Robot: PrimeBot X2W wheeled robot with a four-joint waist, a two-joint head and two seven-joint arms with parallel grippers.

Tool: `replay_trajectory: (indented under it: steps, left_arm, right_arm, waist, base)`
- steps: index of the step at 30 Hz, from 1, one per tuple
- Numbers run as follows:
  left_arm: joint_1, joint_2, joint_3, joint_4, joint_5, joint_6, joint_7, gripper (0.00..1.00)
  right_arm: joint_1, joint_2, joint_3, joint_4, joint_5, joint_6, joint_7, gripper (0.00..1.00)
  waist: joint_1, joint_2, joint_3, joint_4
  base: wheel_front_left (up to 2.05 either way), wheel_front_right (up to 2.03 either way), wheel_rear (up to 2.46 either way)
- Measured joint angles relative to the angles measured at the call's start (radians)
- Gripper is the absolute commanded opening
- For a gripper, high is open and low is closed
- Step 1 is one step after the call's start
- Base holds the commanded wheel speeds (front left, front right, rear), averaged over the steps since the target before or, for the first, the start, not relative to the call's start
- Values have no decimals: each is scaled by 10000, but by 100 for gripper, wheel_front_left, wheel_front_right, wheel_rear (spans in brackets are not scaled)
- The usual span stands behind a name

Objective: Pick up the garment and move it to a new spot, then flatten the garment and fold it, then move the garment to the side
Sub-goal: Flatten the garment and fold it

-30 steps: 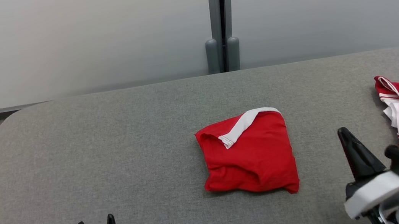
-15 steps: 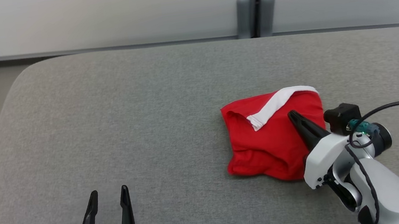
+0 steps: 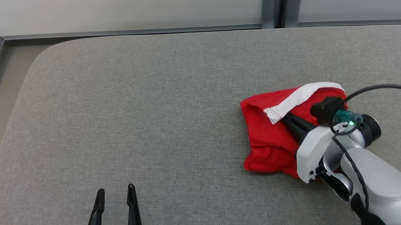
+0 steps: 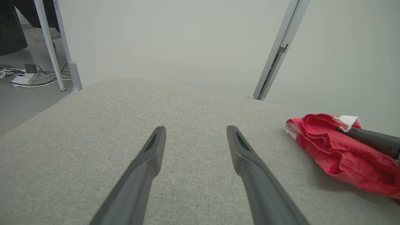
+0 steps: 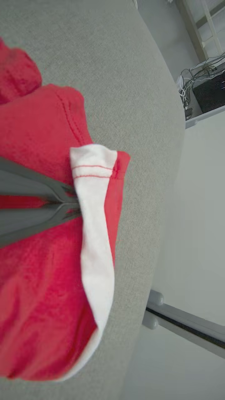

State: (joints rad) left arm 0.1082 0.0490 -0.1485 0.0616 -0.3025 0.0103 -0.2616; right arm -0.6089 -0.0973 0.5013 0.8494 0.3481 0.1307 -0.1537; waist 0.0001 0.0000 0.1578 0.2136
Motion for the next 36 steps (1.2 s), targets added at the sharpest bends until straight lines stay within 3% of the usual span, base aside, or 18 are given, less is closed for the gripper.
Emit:
replay_trajectory:
  steps: [12,22,28,36]
  left_arm:
    - [-102,0,-614,169,-347,115,0,100]
    - [-58,2,-1091,178,-627,320,0,100]
    - [44,0,-1055,151,-683,353,0,100]
    - [141,0,-1139,151,-683,360,0,100]
  right_arm:
    - [-1278,102,326,1358,236,0,194,0]
    - [-1636,138,431,2336,236,0,-265,0]
    - [-1941,-117,213,2957,58,0,-602,0]
    - [-2242,-512,219,3285,-63,0,-842,0]
  waist:
    - [0,0,68,842]
    - [0,0,74,1796]
    - [0,0,56,2249]
    - [0,0,32,2332]
  base:
    - [0,0,0]
    - [0,0,0]
    - [0,0,0]
    - [0,0,0]
